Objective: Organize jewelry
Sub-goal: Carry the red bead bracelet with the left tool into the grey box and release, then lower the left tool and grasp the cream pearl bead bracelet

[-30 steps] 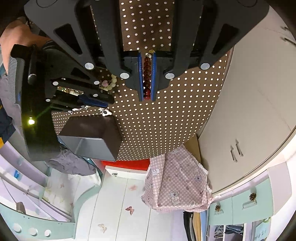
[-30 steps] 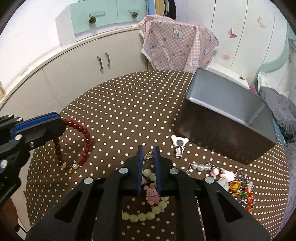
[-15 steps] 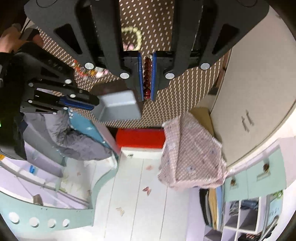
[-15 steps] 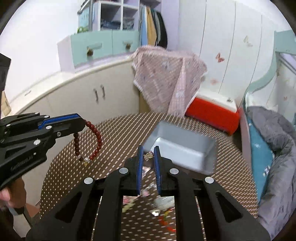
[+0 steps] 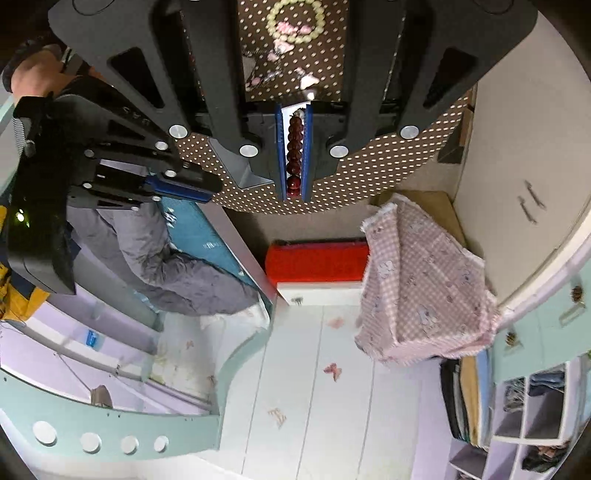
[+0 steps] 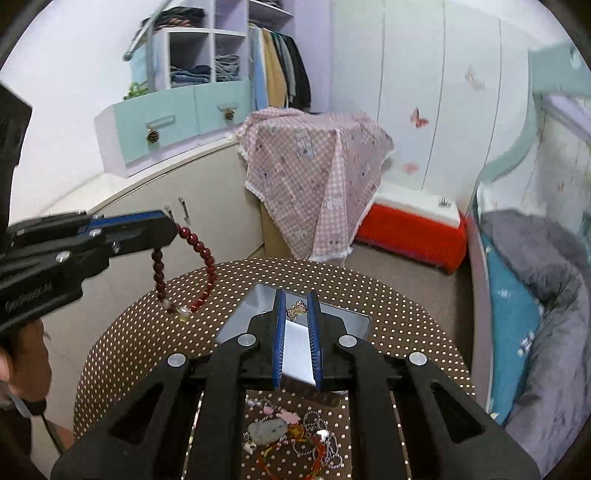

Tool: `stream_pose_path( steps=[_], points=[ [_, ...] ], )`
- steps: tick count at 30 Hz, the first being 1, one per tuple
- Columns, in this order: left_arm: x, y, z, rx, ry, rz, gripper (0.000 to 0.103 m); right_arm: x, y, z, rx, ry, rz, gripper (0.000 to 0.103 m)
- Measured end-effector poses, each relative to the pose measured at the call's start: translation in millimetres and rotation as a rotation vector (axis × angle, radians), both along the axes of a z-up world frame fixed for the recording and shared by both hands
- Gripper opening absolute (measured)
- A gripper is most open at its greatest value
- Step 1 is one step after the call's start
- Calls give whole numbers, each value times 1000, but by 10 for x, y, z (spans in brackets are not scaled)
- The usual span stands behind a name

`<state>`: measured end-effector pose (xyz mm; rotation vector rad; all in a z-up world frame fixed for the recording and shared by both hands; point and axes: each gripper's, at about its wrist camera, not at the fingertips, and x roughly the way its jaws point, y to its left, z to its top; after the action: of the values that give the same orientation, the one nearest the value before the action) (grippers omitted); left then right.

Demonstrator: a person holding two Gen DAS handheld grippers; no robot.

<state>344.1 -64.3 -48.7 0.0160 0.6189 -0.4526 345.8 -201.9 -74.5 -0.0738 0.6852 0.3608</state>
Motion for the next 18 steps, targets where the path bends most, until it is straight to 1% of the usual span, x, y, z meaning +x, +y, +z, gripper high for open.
stream_pose_path(
  steps=[2, 3, 4, 5, 7, 8, 9, 10, 11, 12, 14, 18],
  points=[
    [158, -94, -79, 13, 41, -7, 8, 177, -47, -69, 31, 54, -4, 10],
    [215, -116, -116, 21, 55, -13, 9, 225, -59, -83, 31, 66, -10, 10],
    [309, -169, -182, 38, 80, -22, 9, 288, -71, -119, 33, 84, -16, 11],
    [368, -198, -225, 57, 92, -8, 9, 351, -89, -155, 41, 110, -25, 11],
    [458, -211, -281, 84, 115, 29, 9, 412, -147, -180, 64, 129, -56, 20],
    [479, -197, -295, 82, 129, 37, 22, 425, -181, -184, 72, 131, -77, 40],
    [499, -172, -302, 82, 141, 50, 43, 418, -208, -172, 79, 128, -92, 72],
    [497, -141, -300, 76, 141, 67, 87, 404, -249, -161, 84, 114, -121, 75],
    [448, -61, -250, 43, 97, 92, 95, 392, -284, -149, 99, 109, -126, 81],
    [392, 3, -198, 23, 59, 105, 95, 371, -317, -139, 111, 110, -129, 88],
    [350, 64, -153, 27, 54, 119, 95, 317, -368, -99, 121, 91, -150, 96],
    [186, 197, -34, 24, 11, 169, 95, 236, -428, -2, 141, 66, -174, 96]
  ],
)
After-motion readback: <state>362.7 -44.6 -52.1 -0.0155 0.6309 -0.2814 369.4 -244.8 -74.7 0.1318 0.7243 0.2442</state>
